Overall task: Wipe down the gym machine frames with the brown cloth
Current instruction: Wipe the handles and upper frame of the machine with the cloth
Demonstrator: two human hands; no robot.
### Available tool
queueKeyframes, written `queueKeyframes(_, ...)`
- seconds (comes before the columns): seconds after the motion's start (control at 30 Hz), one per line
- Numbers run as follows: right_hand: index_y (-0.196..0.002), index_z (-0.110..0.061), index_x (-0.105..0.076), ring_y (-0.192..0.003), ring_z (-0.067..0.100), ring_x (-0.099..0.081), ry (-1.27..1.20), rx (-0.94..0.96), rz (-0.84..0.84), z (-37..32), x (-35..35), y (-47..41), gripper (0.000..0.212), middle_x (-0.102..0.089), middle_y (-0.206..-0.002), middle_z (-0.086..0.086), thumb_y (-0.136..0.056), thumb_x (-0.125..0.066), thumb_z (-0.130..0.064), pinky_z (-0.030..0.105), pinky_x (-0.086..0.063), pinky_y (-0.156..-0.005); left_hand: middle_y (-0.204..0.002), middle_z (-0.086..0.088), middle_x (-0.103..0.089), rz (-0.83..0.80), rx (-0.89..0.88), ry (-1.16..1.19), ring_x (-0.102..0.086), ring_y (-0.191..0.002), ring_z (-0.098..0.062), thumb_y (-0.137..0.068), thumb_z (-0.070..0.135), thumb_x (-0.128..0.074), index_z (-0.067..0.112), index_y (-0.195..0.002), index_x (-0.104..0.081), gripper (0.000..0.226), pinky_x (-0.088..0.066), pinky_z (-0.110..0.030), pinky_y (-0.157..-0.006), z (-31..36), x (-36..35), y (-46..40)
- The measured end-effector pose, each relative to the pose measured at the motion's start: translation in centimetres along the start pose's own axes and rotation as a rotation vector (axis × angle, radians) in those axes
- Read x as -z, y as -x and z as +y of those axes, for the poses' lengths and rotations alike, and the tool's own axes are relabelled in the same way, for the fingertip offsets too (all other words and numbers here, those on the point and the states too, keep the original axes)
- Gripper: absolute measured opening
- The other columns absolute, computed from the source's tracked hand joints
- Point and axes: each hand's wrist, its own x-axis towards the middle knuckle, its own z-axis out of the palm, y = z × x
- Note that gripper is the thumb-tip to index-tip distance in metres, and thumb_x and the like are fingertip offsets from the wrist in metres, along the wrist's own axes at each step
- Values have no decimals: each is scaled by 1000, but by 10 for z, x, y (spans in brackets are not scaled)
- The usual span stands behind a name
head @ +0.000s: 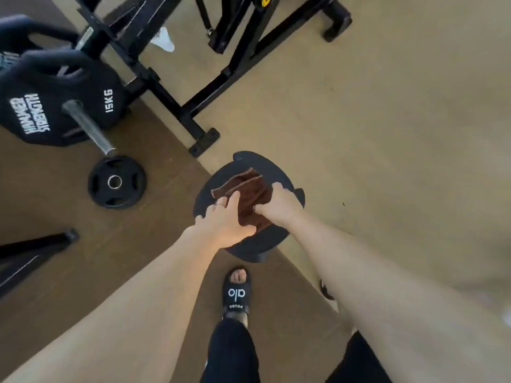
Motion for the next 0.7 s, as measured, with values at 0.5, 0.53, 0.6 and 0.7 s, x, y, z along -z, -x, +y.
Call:
queueKeyframes(0.5, -112, -8, -68, -98, 26, -68, -638, -187, -272, 9, 52, 2, 29, -70, -106, 10, -83, -68, -7, 37, -61, -78, -144, 12, -39, -23, -16, 404, -53, -122, -15, -63, 46, -84, 48, -151, -13, 113, -52, -43, -103, 52, 5, 13)
queueKeyframes(0.53, -106, -9, -68, -90, 24, -67, -723, -199, -287, 5, 72, 11, 24, -69, -97, 9, -82, -67, -7, 32, -58, -68, -135, 15, -45, 8, -34, 452, -54, -116, -9, -60, 48, -84, 54, -143, -20, 105, -53, -40, -100, 64, 15, 20)
queueKeyframes(0.6, -103, -8, -66, -77, 24, -61, -912, -232, -284, -3, 115, 30, 24, -64, -86, 11, -79, -66, -7, 27, -50, -60, -124, 15, -51, 68, -69, 532, -58, -106, -5, -65, 48, -83, 59, -129, -28, 85, -55, -30, -90, 96, 40, 31)
queueKeyframes(0.7, -109, 3, -66, -78, 26, -61, -1135, -196, -260, -12, 188, 58, 32, -66, -90, 17, -78, -65, -5, 32, -46, -66, -116, 12, -60, 154, -128, 591, -66, -95, -5, -83, 39, -76, 53, -124, -38, 58, -59, -25, -78, 155, 88, 51)
